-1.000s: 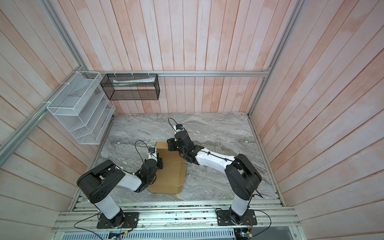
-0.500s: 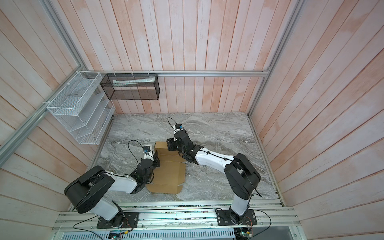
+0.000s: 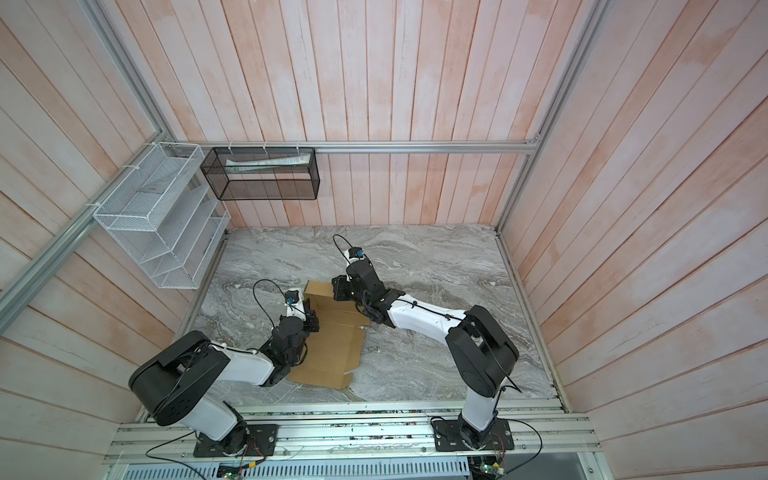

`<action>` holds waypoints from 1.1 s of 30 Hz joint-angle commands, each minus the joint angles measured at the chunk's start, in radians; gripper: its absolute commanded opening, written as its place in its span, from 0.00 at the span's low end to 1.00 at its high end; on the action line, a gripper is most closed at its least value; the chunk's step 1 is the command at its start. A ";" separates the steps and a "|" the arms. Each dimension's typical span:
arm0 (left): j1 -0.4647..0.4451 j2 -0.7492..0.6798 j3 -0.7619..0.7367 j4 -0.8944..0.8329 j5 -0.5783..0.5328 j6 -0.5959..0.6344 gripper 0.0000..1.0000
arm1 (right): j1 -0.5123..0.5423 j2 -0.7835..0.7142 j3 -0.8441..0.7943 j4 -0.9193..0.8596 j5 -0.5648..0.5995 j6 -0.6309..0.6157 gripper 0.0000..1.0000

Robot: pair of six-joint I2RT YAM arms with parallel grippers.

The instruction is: Fold the paper box

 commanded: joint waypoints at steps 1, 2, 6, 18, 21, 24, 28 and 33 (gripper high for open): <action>0.011 0.012 -0.011 0.024 -0.036 -0.012 0.04 | 0.005 0.041 0.003 -0.111 0.001 -0.006 0.18; 0.011 0.012 -0.012 0.023 -0.037 -0.015 0.03 | 0.005 0.042 0.004 -0.111 -0.001 -0.005 0.18; 0.011 0.005 -0.028 0.014 -0.037 -0.046 0.00 | 0.005 0.039 0.011 -0.111 -0.002 -0.007 0.19; 0.011 0.000 -0.083 0.017 -0.012 -0.129 0.00 | 0.048 0.051 0.117 -0.151 0.027 -0.048 0.27; 0.011 -0.003 -0.088 0.016 -0.008 -0.132 0.00 | 0.061 0.078 0.151 -0.154 0.025 -0.049 0.27; 0.011 -0.007 -0.091 0.013 -0.002 -0.135 0.00 | 0.068 0.108 0.176 -0.151 0.017 -0.043 0.27; 0.011 -0.015 -0.093 0.010 0.001 -0.134 0.00 | 0.075 0.139 0.192 -0.138 0.004 -0.031 0.27; 0.011 -0.021 -0.092 0.005 0.004 -0.126 0.00 | 0.076 0.164 0.189 -0.125 0.001 -0.018 0.27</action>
